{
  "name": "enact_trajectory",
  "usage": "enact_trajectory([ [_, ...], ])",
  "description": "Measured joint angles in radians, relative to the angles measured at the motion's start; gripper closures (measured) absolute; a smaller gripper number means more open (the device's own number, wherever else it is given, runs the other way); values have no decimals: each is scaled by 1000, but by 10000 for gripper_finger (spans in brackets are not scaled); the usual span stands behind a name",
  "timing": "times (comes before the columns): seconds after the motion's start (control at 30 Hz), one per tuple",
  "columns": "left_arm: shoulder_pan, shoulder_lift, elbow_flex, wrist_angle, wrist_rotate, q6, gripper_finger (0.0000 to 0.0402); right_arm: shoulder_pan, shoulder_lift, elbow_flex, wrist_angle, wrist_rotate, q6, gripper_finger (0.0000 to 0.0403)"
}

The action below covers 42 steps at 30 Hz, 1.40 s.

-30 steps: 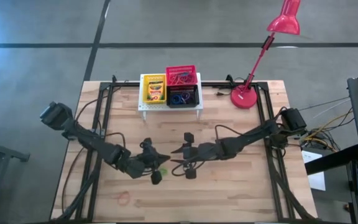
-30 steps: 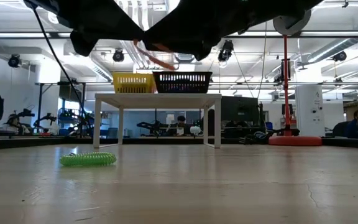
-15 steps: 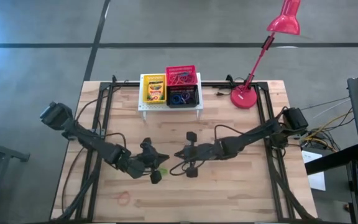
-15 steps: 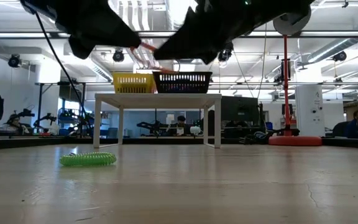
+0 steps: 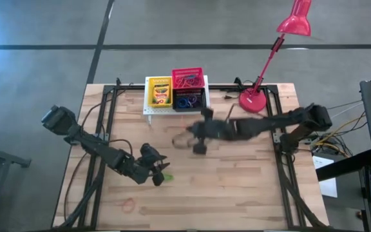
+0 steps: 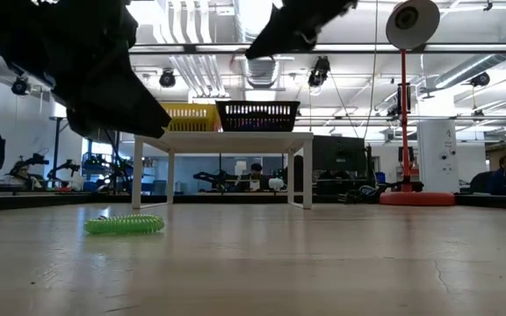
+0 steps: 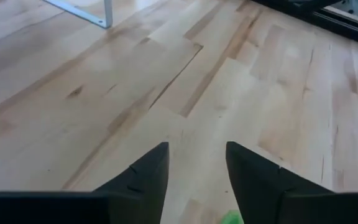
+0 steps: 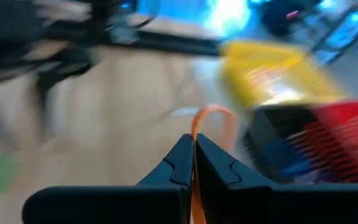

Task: Pick & Place Office Desk Supplies
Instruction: Put the orange rubber band into the red bin, then put the green spring keychain into the black bin

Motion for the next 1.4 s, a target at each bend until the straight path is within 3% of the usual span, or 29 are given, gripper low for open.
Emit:
enact_trajectory([
  [0.2, 0, 0, -1, 11, -8, 2, 236, -224, 24, 139, -7, -97, -128, 394],
  [0.43, 0, 0, -1, 22, -14, 5, 238, -477, 134, 238, -15, -263, -106, 394],
  [0.6, 0, 0, -1, 22, -15, 5, 238, -591, 204, 282, -59, -413, -63, 394],
  [0.73, 0, 0, -1, 22, -15, 8, 238, -631, 221, 302, -105, -445, -28, 369],
  [1.07, 0, 0, -1, 22, -15, 1, 238, -626, 170, 318, -194, -448, 33, 246],
  [1.23, 0, 0, -1, 23, -15, 0, 238, -528, 89, 310, -252, -447, 15, 232],
  [1.4, -2, 0, -1, 23, 17, 1, 238, -316, -10, 212, -250, -435, -22, 245],
])
